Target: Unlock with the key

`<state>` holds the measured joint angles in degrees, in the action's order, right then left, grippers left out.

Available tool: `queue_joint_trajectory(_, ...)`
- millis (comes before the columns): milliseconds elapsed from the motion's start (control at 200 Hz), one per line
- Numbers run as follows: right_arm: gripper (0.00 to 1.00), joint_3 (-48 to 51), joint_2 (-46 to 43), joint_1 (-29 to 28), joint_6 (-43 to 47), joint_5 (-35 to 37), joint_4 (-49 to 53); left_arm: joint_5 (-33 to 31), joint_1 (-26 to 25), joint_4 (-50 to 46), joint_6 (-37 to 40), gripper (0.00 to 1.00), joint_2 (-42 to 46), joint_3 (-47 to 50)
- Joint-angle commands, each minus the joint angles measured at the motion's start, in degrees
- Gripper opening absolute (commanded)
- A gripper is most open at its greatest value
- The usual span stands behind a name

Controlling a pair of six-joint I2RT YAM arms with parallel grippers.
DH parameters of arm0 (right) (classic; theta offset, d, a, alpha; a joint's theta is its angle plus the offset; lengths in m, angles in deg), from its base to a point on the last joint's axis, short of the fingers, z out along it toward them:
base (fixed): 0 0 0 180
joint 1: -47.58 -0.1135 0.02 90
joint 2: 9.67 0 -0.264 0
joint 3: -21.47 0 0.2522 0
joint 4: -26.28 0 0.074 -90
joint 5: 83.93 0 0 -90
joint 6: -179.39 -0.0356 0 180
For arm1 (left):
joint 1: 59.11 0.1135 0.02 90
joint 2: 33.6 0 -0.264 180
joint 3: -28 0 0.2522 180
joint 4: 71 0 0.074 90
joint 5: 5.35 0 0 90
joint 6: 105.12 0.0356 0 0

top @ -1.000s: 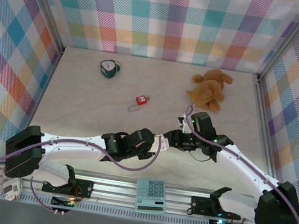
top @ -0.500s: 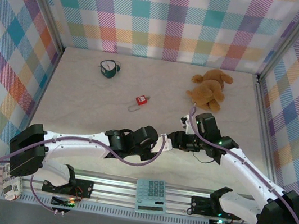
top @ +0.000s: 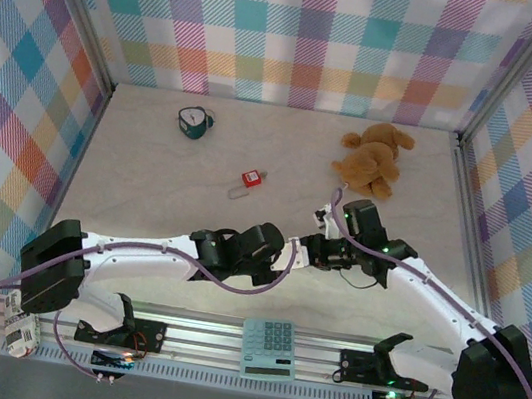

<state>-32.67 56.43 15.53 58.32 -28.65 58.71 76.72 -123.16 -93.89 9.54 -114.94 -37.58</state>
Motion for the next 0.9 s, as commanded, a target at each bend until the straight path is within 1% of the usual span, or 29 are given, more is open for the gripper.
queue_joint_trajectory(0,0.29,0.49,0.83,-0.17,0.18,-2.05,-1.87,1.38,0.68,1.14,-0.41,0.0,-0.44,-2.67)
queue_joint_trajectory(55,0.25,0.56,0.95,-0.28,0.14,-1.91,-1.97,1.51,0.68,1.18,-0.41,0.0,-0.49,-2.85)
queue_joint_trajectory(235,0.23,0.21,1.22,-0.25,1.04,-2.13,-1.24,1.46,0.95,0.89,-0.36,0.0,-0.59,-3.11)
queue_joint_trajectory(305,0.16,0.01,1.09,-0.2,1.11,-1.64,-1.21,1.66,0.99,0.9,-0.41,0.0,-0.64,-3.29)
queue_joint_trajectory(345,0.14,-0.08,0.8,-0.2,0.89,-0.71,-0.96,1.51,1.04,0.7,-0.41,0.0,-0.61,-3.45)
queue_joint_trajectory(365,0.14,-0.07,0.59,-0.22,0.93,-0.17,-0.86,1.24,1.03,0.5,-0.45,0.02,-0.58,-3.55)
queue_joint_trajectory(400,0.13,-0.31,0.22,-0.27,0.92,0.99,-0.43,0.63,1.03,0.22,-0.5,0.09,-0.41,-3.56)
queue_joint_trajectory(430,0.12,-0.6,-0.25,-0.13,0.9,1.96,-0.07,-0.13,1.03,0.02,-0.5,0.17,0.02,-3.36)
queue_joint_trajectory(445,0.12,-0.72,-0.47,-0.12,0.8,2.44,0.03,-0.6,1.03,-0.08,-0.53,0.23,0.31,-3.18)
queue_joint_trajectory(475,0.11,-0.84,-0.94,0.01,0.83,3.09,0.11,-1.74,1.11,-0.31,-0.5,0.32,0.97,-2.81)
queue_joint_trajectory(530,0.11,-1.27,-1.4,0.11,0.68,4.44,0.22,-4.44,1.74,-0.48,-0.91,0.44,2.83,-1.27)
queue_joint_trajectory(565,0.11,-1.62,-1.34,0.21,0.67,5.1,0.09,-5.72,2.63,-0.15,-1.68,0.49,4.53,0.16)
queue_joint_trajectory(645,0.1,-2.33,-0.68,0.32,-0.48,6.0,-1.01,-7.87,4.65,1.3,-4.55,0.56,8.11,3.5)
queue_joint_trajectory(725,0.1,-2.49,-0.07,0.32,-1.52,5.97,-2.71,-9.15,6.39,3.26,-7.08,0.59,10.16,5.87)
queue_joint_trajectory(895,0.1,-4.09,1.0,0.4,-2.37,5.0,-3.89,-8.09,7.27,3.89,-8.38,0.63,8.19,7.17)
